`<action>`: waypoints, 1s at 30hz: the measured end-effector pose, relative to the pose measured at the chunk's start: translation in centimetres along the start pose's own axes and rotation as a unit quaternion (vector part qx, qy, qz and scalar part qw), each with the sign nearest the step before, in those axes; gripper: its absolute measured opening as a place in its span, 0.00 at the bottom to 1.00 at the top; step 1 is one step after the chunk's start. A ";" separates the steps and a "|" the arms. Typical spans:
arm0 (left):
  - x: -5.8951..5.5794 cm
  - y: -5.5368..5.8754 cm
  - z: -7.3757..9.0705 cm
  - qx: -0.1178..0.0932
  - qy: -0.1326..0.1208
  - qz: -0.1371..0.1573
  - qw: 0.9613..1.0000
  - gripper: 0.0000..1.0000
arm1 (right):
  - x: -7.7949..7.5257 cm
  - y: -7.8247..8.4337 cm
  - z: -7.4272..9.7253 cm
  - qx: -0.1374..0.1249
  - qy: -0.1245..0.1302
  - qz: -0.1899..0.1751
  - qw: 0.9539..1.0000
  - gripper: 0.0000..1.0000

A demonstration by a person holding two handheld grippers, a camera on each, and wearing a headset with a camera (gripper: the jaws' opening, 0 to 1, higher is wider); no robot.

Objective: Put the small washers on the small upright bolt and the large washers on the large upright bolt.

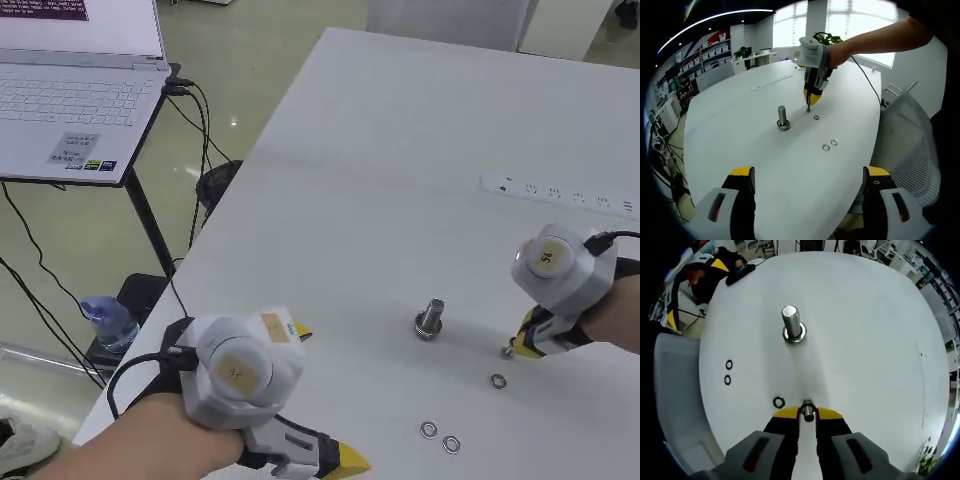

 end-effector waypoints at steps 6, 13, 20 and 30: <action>-0.1 0.3 -0.1 0.005 0.003 0.004 1.000 0.88 | 0.0 0.2 -0.8 0.007 -0.002 0.002 1.000 0.12; -0.1 0.8 0.0 0.010 0.007 0.008 1.000 0.86 | 0.0 0.2 -1.6 0.011 -0.001 0.008 1.000 0.12; 0.0 0.8 0.0 0.008 0.008 0.009 1.000 0.85 | 0.1 0.0 -2.0 0.012 0.000 0.010 1.000 0.12; -0.2 0.4 -0.1 0.007 0.012 0.002 1.000 0.84 | 0.3 -0.2 -2.2 0.011 -0.002 0.015 1.000 0.13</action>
Point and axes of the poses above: the centre of the closed fingertips' face, and the gripper's own axes: z roughly backward along the fingers, x roughly to its left, y roughly out of its underside, the point moved 9 cm from there along z, roughly backward along the fingers, and after that the axes turned 4 degrees about x, right-handed, at the moved point
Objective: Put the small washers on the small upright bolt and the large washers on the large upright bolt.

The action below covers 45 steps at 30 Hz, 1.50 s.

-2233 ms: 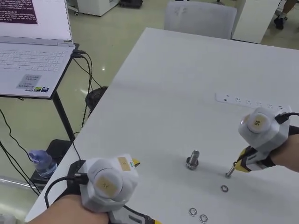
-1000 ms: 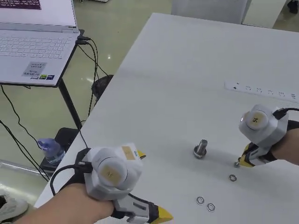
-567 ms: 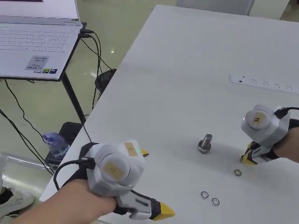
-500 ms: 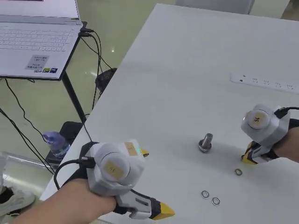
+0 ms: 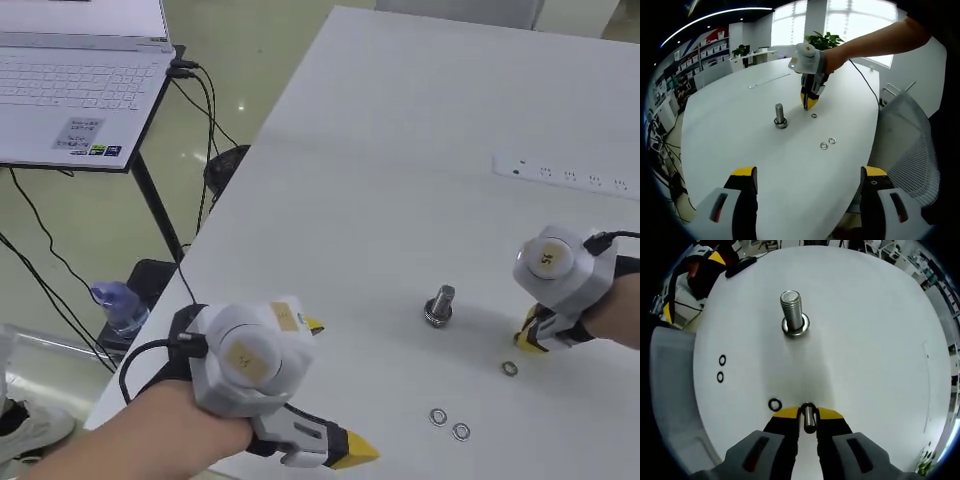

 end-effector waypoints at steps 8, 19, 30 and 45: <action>-0.1 0.0 0.2 0.001 0.001 0.002 1.000 0.83 | -0.1 -0.1 0.0 -0.003 -0.002 -0.001 1.000 0.15; 0.0 -0.4 0.5 -0.003 -0.003 -0.001 1.000 0.83 | -0.7 0.1 1.4 -0.018 0.000 -0.001 1.000 0.23; -0.1 -0.8 1.0 -0.003 -0.010 -0.004 1.000 0.82 | -0.1 0.9 4.1 -0.028 0.010 -0.003 1.000 0.23; -0.3 -1.6 1.3 -0.008 -0.016 -0.005 1.000 0.83 | 1.9 1.5 4.4 -0.050 -0.001 -0.005 0.999 0.23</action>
Point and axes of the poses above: the centre of the closed fingertips' face, and the gripper's own axes: z roughly backward along the fingers, x roughly to its left, y roughly out of its underside, the point moved 9 cm from there along z, roughly backward along the fingers, and after that the axes turned 4 degrees about x, right-handed, at the moved point
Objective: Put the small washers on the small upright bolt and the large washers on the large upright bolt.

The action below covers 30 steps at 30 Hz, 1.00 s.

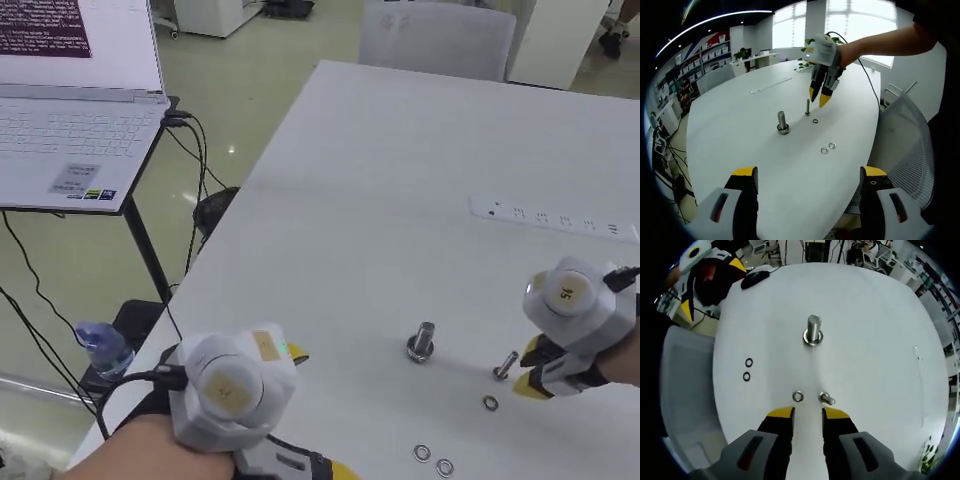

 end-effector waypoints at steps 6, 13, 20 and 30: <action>0.1 0.1 0.0 -0.002 0.001 -0.005 1.000 0.84 | 0.7 -0.1 -0.5 -0.010 -0.002 0.003 1.000 0.23; 0.2 0.3 0.0 0.001 0.003 -0.005 1.000 0.84 | 0.8 0.0 -2.4 -0.020 -0.010 0.009 1.000 0.23; 0.3 0.5 0.0 0.003 0.004 -0.002 1.000 0.83 | 0.9 0.5 -4.5 -0.015 -0.013 0.008 1.000 0.23; 0.4 0.7 0.0 0.001 0.001 -0.005 1.000 0.82 | 0.7 0.6 -5.5 -0.007 -0.004 0.010 1.000 0.21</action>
Point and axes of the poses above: the centre of the closed fingertips' face, and the gripper's own axes: z roughly backward along the fingers, x roughly to its left, y roughly out of its underside, the point moved 9 cm from there along z, roughly backward along the fingers, and after that the axes turned 4 degrees about x, right-handed, at the moved point
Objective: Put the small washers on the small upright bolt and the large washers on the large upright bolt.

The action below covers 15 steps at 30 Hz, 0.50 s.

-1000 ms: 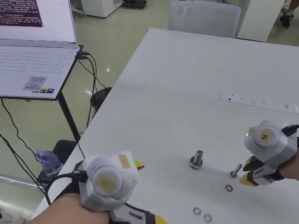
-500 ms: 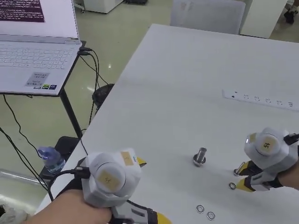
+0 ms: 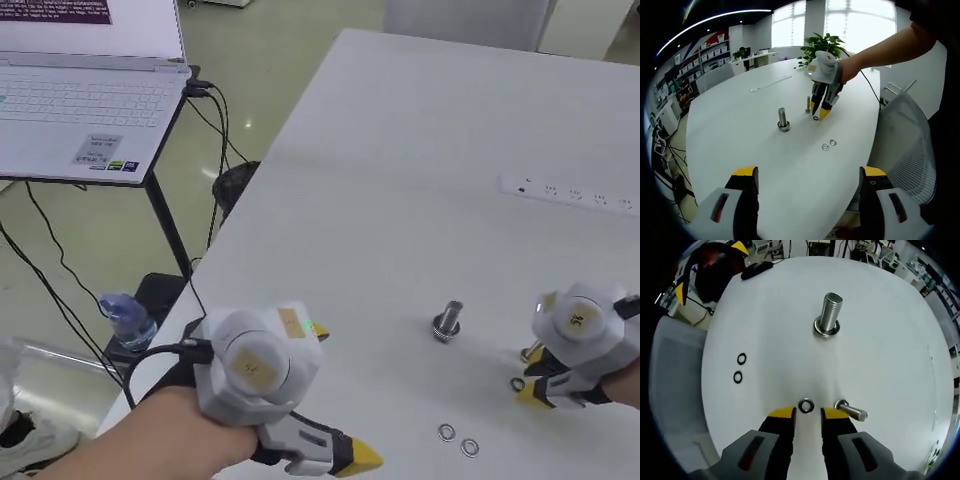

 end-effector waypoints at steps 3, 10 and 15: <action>0.0 0.1 0.0 0.002 0.002 0.002 1.000 0.82 | 0.1 -0.2 0.0 0.006 0.001 0.008 1.000 0.21; 0.0 0.1 -0.1 0.001 0.004 0.001 1.000 0.81 | 0.2 -0.4 -0.1 0.007 0.001 0.009 1.000 0.20; -0.1 0.1 -0.2 0.002 0.005 0.003 1.000 0.79 | 0.7 -0.6 -0.1 0.015 0.003 0.025 1.000 0.17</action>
Point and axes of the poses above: the centre of the closed fingertips' face, and the gripper's own axes: z roughly backward along the fingers, x roughly to its left, y roughly out of its underside, the point moved 9 cm from there along z, roughly backward along the fingers, and after that the axes turned 4 degrees about x, right-handed, at the moved point
